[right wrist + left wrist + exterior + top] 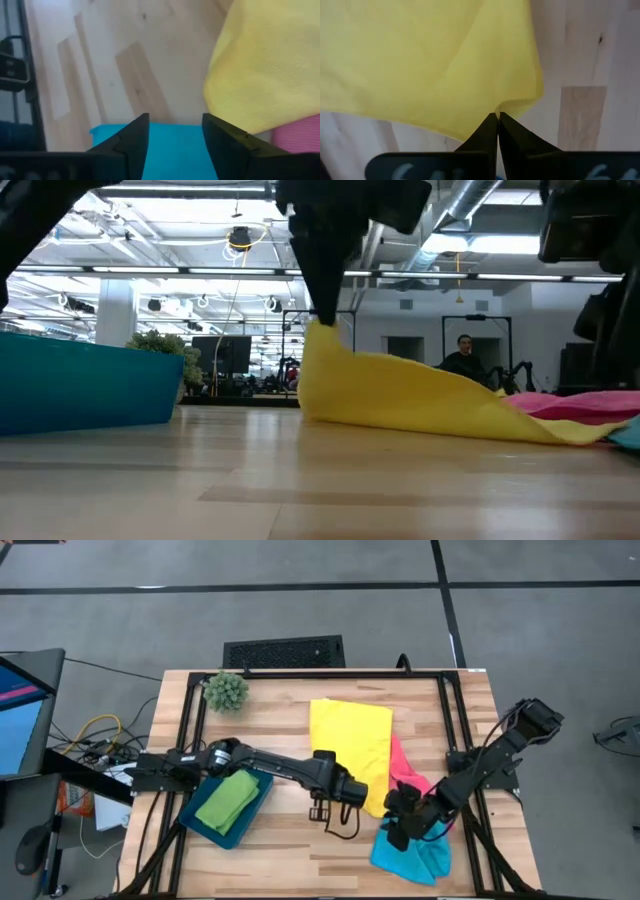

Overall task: Fold microfiber towels
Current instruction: Fold the yellow microfiber towel

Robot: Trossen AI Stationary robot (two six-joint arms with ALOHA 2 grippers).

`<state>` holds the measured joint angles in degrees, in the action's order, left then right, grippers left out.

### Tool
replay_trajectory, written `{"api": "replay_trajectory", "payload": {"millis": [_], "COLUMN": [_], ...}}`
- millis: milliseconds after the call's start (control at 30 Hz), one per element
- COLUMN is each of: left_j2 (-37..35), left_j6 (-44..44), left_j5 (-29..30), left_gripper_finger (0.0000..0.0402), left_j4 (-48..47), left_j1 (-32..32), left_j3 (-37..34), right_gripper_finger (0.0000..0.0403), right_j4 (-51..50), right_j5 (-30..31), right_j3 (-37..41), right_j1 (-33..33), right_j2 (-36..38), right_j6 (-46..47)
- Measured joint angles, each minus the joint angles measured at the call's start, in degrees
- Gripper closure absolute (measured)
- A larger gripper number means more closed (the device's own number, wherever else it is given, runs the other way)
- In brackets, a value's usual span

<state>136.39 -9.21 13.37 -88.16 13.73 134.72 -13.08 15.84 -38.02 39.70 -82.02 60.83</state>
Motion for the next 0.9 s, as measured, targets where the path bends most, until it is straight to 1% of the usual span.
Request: {"api": "replay_trajectory", "payload": {"millis": [100, 200, 333, 433, 533, 667, 800, 900], "left_j2": [-0.1, -0.1, -0.1, -0.1, -0.6, -1.3, -1.5, -1.5], "left_j6": [-1.1, -1.9, -2.6, -3.4, -4.0, -5.1, -5.2, -5.2], "left_j5": [1.3, 1.6, 2.7, 3.6, 5.5, 6.6, 7.0, 7.0], "left_gripper_finger": [0.0401, 0.0401, 0.0401, 0.0401, 0.0401, 0.0401, 0.0401, 0.0401], "left_j4": [-0.6, -1.6, -1.9, -1.9, -1.9, -1.9, -1.9, -1.9], "left_j1": [1.0, 1.7, 2.3, 2.9, 3.4, 3.7, 3.8, 3.9], "left_j3": [0.0, 0.0, 0.0, 0.0, 0.0, 0.0, 0.0, 0.0], "right_gripper_finger": [0.0191, 0.0191, 0.0193, 0.0192, 0.0191, 0.0191, 0.0193, 0.0195], "right_j4": [-0.6, -0.6, -1.7, -1.4, -1.4, -2.9, -10.8, -19.1], "right_j5": [1.0, 0.6, -2.4, -3.8, -4.0, -4.4, -4.4, -3.9], "right_j3": [0.0, 0.0, 0.0, 0.0, -0.2, -2.3, -4.4, -4.6], "right_j1": [0.0, 0.0, -0.3, -1.1, -1.3, -0.5, 2.8, 5.9], "right_j2": [-1.2, -3.7, -6.7, -7.2, -6.9, -5.3, -4.8, -5.0], "right_j6": [-0.1, -3.7, -9.6, -10.1, -8.8, -7.2, -4.1, 1.1]}}
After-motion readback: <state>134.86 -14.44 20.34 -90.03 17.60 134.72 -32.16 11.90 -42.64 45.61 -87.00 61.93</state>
